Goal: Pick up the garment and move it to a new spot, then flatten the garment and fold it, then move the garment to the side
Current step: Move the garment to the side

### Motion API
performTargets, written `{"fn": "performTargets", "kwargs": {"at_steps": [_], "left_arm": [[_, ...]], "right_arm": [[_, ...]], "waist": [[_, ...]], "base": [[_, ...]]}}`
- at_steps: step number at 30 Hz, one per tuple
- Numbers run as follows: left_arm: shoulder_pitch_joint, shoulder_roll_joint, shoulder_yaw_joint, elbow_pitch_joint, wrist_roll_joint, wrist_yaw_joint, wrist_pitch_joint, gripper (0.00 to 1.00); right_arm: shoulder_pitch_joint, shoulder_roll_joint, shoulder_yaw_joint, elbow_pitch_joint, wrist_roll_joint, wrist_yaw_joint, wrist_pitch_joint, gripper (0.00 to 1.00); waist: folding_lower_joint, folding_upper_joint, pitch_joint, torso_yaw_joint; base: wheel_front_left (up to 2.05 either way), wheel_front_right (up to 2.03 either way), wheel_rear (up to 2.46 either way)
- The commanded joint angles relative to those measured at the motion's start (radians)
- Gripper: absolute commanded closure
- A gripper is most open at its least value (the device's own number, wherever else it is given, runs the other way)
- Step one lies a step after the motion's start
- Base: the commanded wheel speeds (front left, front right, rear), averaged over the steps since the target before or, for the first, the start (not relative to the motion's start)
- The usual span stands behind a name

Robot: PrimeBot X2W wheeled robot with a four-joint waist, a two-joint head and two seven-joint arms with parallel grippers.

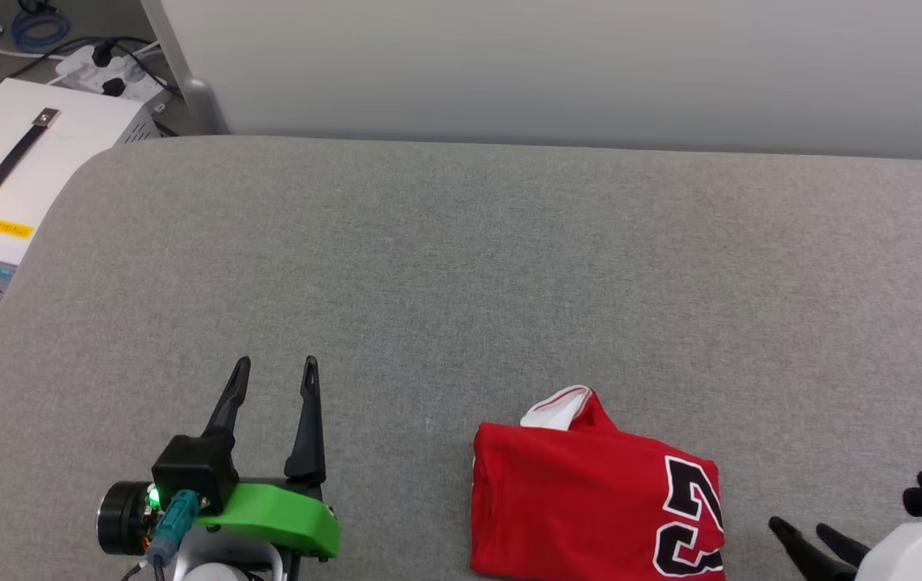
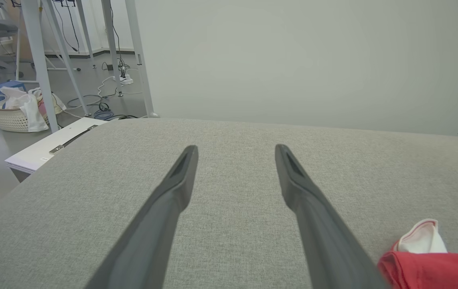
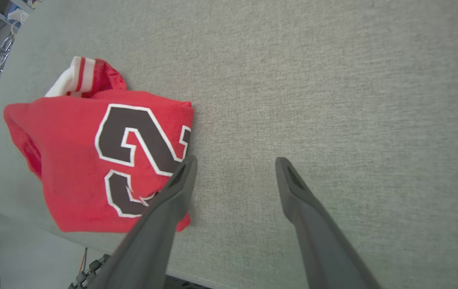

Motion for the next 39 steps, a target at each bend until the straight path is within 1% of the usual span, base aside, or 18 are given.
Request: {"fn": "performTargets", "kwargs": {"at_steps": [1, 6, 8, 13, 17, 18, 19, 20, 24, 27, 28, 32, 35, 39], "left_arm": [[-0.023, -0.009, 0.006, -0.005, 0.01, -0.008, -0.006, 0.0], [-0.046, -0.034, 0.01, -0.013, 0.029, -0.018, -0.006, 0.0], [-0.053, -0.043, 0.013, -0.014, 0.036, -0.022, -0.006, 0.0], [-0.067, -0.058, 0.016, -0.009, 0.05, -0.036, -0.006, 0.0], [-0.079, -0.069, 0.02, 0.003, 0.061, -0.047, -0.006, 0.0], [-0.082, -0.075, 0.023, 0.008, 0.064, -0.051, -0.006, 0.0], [-0.083, -0.078, 0.025, 0.011, 0.066, -0.053, -0.006, 0.0], [-0.083, -0.08, 0.027, 0.013, 0.067, -0.055, -0.006, 0.0], [-0.078, -0.089, 0.032, 0.024, 0.072, -0.064, -0.006, 0.0], [-0.068, -0.091, 0.039, 0.037, 0.072, -0.07, -0.006, 0.0], [-0.05, -0.086, 0.048, 0.044, 0.075, -0.074, -0.006, 0.0], [-0.034, -0.073, 0.051, 0.039, 0.077, -0.078, -0.006, 0.0], [-0.033, -0.067, 0.051, 0.027, 0.078, -0.078, -0.005, 0.0], [-0.049, -0.052, 0.048, 0.005, 0.089, -0.079, 0.007, 0.0]], "right_arm": [[0.0, -0.003, 0.023, 0.004, 0.025, 0.0, 0.023, 0.0], [-0.055, -0.014, 0.12, 0.028, 0.104, 0.0, 0.07, 0.0], [-0.086, -0.026, 0.157, 0.047, 0.115, 0.0, 0.074, 0.0], [-0.162, -0.043, 0.221, 0.143, 0.148, 0.0, 0.075, 0.0], [-0.184, -0.049, 0.277, 0.219, 0.19, 0.0, 0.118, 0.0], [-0.19, -0.054, 0.306, 0.237, 0.21, 0.0, 0.14, 0.44], [-0.194, -0.057, 0.315, 0.243, 0.219, 0.0, 0.142, 0.73], [-0.197, -0.06, 0.323, 0.246, 0.226, 0.0, 0.142, 1.0], [-0.213, -0.079, 0.342, 0.239, 0.255, 0.0, 0.12, 1.0], [-0.228, -0.112, 0.354, 0.219, 0.243, 0.0, 0.088, 1.0], [-0.259, -0.149, 0.361, 0.202, 0.197, 0.0, 0.054, 1.0], [-0.306, -0.185, 0.357, 0.198, 0.125, 0.0, 0.072, 1.0], [-0.352, -0.217, 0.366, 0.193, 0.082, 0.0, 0.109, 1.0], [-0.452, -0.25, 0.386, 0.214, 0.055, 0.0, 0.152, 1.0]], "waist": [[0.0, -0.0001, 0.041, 0.03], [0.0, -0.0001, 0.089, 0.051], [0.0, -0.0001, 0.106, 0.053], [0.0, -0.0001, 0.146, 0.057], [0.0, -0.0001, 0.158, 0.059], [0.0, -0.0001, 0.159, 0.059], [0.0, -0.0001, 0.157, 0.059], [0.0, -0.0001, 0.156, 0.058], [0.0, -0.0001, 0.133, 0.052], [0.0, -0.0001, 0.102, 0.041], [0.0, -0.0001, 0.064, 0.001], [0.0, -0.0001, 0.051, -0.082], [0.0, -0.0001, 0.059, -0.163], [0.0, -0.0001, 0.101, -0.29]], "base": [[0.0, 0.0, 0.0], [0.0, 0.0, 0.0], [0.0, 0.0, 0.0], [0.0, 0.0, 0.0], [0.0, 0.0, 0.0], [0.0, 0.0, 0.0], [0.0, 0.0, 0.0], [0.0, 0.0, 0.0], [0.0, 0.0, 0.0], [0.0, 0.0, 0.0], [0.0, 0.0, 0.0], [0.0, 0.0, 0.0], [0.0, 0.0, 0.0], [0.0, 0.0, 0.0]]}}
